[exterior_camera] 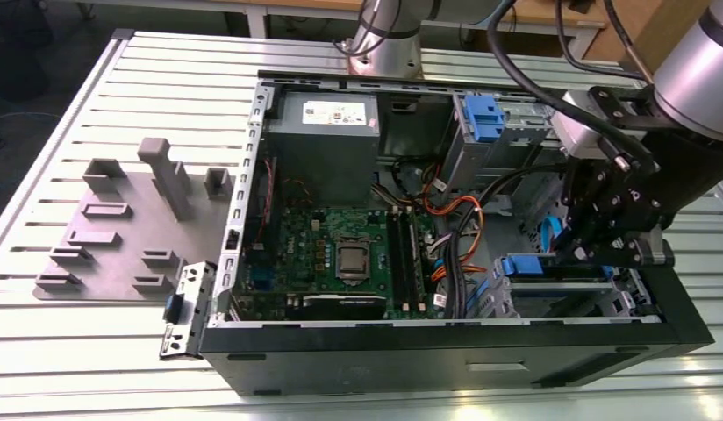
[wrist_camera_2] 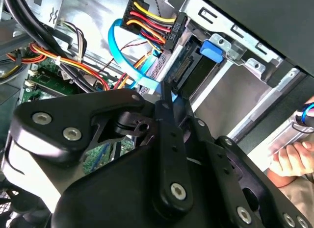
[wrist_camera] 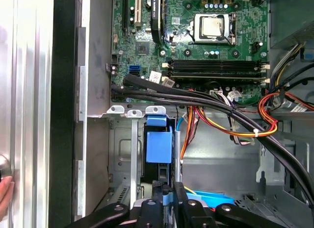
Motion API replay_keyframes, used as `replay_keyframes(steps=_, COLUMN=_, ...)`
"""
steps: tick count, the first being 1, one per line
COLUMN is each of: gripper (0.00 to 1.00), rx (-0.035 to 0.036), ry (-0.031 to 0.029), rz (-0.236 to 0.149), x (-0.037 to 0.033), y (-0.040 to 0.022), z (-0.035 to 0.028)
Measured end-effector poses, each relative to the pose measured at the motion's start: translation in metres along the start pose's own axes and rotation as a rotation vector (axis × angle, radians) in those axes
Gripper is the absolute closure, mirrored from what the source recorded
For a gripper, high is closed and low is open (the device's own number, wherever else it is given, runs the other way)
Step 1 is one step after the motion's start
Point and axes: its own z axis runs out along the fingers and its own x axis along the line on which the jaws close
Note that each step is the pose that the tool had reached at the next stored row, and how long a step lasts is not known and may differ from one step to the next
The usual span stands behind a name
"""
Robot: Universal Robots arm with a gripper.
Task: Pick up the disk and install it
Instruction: 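Insert the first disk wire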
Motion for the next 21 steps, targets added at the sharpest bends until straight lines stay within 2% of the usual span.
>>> replay_keyframes(steps=6, gripper=0.76, rx=0.0000, ry=-0.0003, rz=0.000, x=0.0004, y=0.0003, z=-0.0133)
replay_keyframes(steps=11, gripper=0.76, rx=0.0000, ry=-0.0005, rz=0.000, x=0.0004, y=-0.0017, z=-0.0138)
replay_keyframes(steps=16, gripper=0.76, rx=-0.0008, ry=-0.0005, rz=0.000, x=0.0003, y=-0.0124, z=-0.0140)
replay_keyframes(steps=21, gripper=0.76, rx=-0.0009, ry=-0.0007, rz=0.000, x=0.0004, y=-0.0128, z=-0.0156)
